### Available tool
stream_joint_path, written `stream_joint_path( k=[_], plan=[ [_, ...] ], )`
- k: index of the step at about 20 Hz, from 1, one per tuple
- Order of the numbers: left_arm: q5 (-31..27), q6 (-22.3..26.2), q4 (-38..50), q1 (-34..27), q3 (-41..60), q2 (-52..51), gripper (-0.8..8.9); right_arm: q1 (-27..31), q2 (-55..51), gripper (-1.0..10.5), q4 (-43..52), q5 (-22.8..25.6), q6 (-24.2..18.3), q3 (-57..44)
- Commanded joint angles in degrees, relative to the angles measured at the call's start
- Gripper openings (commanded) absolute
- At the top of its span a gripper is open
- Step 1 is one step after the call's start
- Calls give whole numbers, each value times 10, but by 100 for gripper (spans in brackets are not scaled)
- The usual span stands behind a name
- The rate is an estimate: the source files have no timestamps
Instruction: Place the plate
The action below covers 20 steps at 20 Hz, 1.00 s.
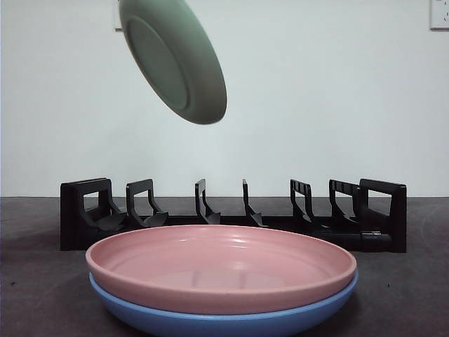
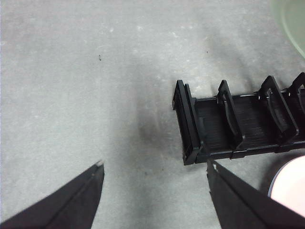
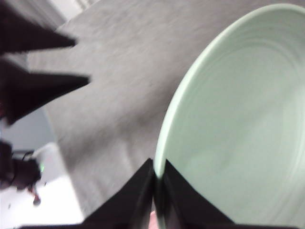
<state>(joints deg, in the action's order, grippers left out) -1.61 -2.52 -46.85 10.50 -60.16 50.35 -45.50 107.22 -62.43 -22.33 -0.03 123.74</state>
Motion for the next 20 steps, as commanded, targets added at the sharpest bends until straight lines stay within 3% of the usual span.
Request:
stream_joint_path(
  k=[1,3,8,13,17,20],
  plan=[
    [-2,-2,5,0,-11,7,344,-25,-31,16,9,8,-39,6],
    [-2,-7,5,0,-11,7,344,-39,-73,16,46,28,-39,-38],
    [-2,-12,6,0,-11,7,344,-67,-232,16,226,103,-39,-303],
    [-2,-17,2,0,-11,13,344,-126,-374,16,390,230,-39,-552],
    [-2,-16,2,0,-11,25,344,-202,-438,16,379,332,-55,-658],
    [-2,-16,-1,0,-11,37,344,-257,-443,16,300,348,-77,-681]
  ],
)
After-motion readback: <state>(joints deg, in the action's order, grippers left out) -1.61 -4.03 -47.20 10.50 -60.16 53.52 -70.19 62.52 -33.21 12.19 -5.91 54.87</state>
